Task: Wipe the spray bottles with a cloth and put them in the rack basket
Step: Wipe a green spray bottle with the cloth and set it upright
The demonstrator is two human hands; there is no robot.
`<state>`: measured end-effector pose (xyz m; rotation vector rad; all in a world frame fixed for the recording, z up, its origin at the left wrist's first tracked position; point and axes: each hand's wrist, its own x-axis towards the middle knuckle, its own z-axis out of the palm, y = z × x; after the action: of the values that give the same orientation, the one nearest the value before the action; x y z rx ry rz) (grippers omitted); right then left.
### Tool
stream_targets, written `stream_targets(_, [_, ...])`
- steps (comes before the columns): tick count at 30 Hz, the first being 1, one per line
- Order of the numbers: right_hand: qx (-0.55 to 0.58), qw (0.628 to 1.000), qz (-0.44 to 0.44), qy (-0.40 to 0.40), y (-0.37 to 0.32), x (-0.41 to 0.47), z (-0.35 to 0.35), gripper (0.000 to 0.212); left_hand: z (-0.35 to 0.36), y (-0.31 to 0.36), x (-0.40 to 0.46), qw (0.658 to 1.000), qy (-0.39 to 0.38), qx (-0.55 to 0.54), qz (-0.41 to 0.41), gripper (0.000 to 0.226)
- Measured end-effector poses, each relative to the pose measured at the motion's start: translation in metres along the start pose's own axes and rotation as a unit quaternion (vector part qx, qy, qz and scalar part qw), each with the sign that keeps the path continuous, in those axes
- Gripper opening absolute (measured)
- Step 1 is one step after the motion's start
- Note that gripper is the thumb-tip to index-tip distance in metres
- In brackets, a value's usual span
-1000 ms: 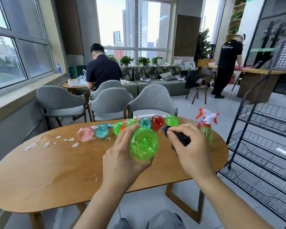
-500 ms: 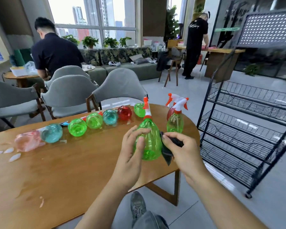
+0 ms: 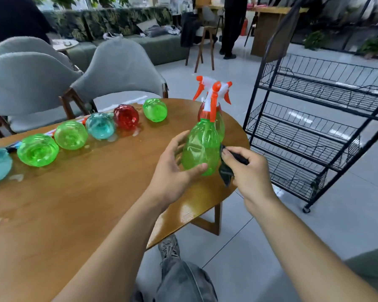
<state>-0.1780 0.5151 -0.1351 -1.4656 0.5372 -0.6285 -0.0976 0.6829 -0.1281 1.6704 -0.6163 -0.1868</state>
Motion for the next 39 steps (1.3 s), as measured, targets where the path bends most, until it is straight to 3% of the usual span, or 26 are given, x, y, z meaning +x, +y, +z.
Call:
stream_targets(7, [-0.063,0.995,-0.057,0.047,0.027,0.03,-0.003,0.01,0.026,-0.035,0.035,0.998,0.019,0.064,0.014,0.091])
stream_targets(14, [-0.08,0.992,-0.059,0.077,0.046,0.053,-0.011,0.01,0.044,-0.049,0.059,0.995,0.009,0.091,0.026,0.089])
stream_targets(30, [-0.069,0.992,-0.062,0.08,0.051,0.069,-0.002,0.009,0.043,-0.044,0.063,0.997,0.023,0.08,0.003,0.087])
stream_targets(39, [-0.056,0.994,-0.069,0.07,0.016,0.035,-0.011,0.012,0.018,-0.01,0.032,0.994,0.044,0.104,0.001,0.095])
